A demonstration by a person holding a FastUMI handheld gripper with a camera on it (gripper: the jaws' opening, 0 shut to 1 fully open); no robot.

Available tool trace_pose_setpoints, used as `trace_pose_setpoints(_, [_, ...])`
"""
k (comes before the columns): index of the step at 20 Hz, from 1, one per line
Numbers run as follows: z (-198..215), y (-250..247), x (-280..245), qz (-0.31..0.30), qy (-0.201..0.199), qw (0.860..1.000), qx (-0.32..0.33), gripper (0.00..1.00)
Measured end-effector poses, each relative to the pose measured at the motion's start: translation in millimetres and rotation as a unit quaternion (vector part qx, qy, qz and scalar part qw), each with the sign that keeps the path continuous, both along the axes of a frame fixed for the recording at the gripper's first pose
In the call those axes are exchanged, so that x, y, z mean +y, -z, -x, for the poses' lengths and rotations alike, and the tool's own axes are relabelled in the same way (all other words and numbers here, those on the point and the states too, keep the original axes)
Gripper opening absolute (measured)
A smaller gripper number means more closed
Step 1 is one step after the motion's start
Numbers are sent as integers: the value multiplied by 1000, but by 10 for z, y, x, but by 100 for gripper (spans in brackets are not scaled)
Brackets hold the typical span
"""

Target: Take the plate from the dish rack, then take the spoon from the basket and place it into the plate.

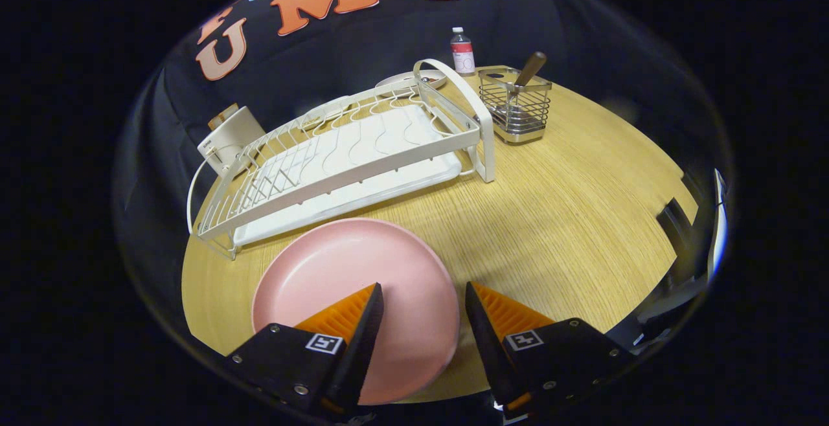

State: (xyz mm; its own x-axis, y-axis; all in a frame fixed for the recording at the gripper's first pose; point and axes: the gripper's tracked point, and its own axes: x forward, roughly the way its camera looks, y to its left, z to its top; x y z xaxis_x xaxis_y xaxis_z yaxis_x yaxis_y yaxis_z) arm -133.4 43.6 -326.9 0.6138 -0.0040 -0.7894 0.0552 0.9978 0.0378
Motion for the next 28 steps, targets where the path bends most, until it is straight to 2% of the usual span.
trace_pose_setpoints(2, [-43, -58, -60, 6, -4, 1000, -8, 84])
trace_pose_setpoints(3, [-78, -103, -84, 7, -7, 1000, -15, 92])
trace_pose_setpoints(5, [-187, -237, -198, 16, -10, 999, -34, 98])
trace_pose_setpoints(10, [-556, -669, -547, 40, -6, 995, -92, 98])
trace_pose_setpoints(19, [-1178, -1350, -1012, 75, -12, 979, -189, 98])
trace_pose_setpoints(28, [-1746, -1479, -1220, 71, -8, 968, -240, 98])
